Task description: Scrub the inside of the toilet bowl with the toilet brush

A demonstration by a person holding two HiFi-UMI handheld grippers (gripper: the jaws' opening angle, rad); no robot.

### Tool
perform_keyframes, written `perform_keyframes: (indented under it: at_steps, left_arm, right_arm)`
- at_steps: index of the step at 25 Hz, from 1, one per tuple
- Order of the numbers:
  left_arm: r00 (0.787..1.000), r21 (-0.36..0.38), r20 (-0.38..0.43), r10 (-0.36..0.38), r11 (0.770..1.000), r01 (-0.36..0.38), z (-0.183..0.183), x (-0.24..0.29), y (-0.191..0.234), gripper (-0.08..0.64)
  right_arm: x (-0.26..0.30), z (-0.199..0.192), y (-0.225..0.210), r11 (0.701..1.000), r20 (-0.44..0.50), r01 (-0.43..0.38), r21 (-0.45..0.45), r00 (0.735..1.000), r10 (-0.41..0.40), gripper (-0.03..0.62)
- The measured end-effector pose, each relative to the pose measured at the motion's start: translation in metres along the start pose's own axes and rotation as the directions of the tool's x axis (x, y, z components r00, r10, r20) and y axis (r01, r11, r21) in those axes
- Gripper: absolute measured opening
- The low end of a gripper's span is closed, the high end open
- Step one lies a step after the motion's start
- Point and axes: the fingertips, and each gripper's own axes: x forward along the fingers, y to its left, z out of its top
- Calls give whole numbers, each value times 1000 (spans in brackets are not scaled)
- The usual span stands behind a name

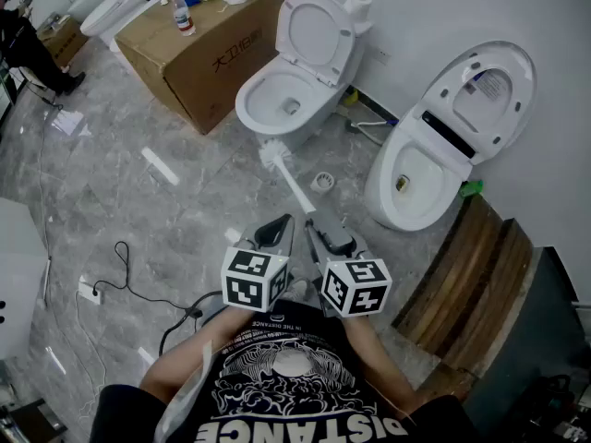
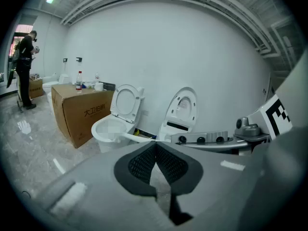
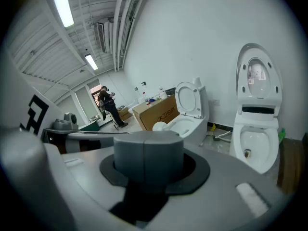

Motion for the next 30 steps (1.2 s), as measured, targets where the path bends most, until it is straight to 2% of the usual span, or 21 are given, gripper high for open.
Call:
perform_keyframes:
  at_steps: [10,18,22,26,30]
  left_arm:
    - [1000,-5,8,28,1000,-28,3,3,-2,-11]
    - [1000,4,2,24,1000,-24,6,12,6,-11]
    - [1000,-9,-16,-7,1000,7,10,32,13,-11]
    - [998,7,-32,-46,999,46,20,56,20,-11]
    - [996,-6,-57,-65,998,65,38,78,44,-9]
  right_arm:
    - [1,0,-8,1000,-11,-27,12,1000,27,151]
    - [9,4,-12,1000,-5,-14,26,1000,14,152]
    - [20,4,-18,999,-23,-5,42,1000,6,152]
    - [35,13,-33,998,-27,38,60,999,-36,152]
    - [63,29,-41,993,-41,71,91,997,-67,152]
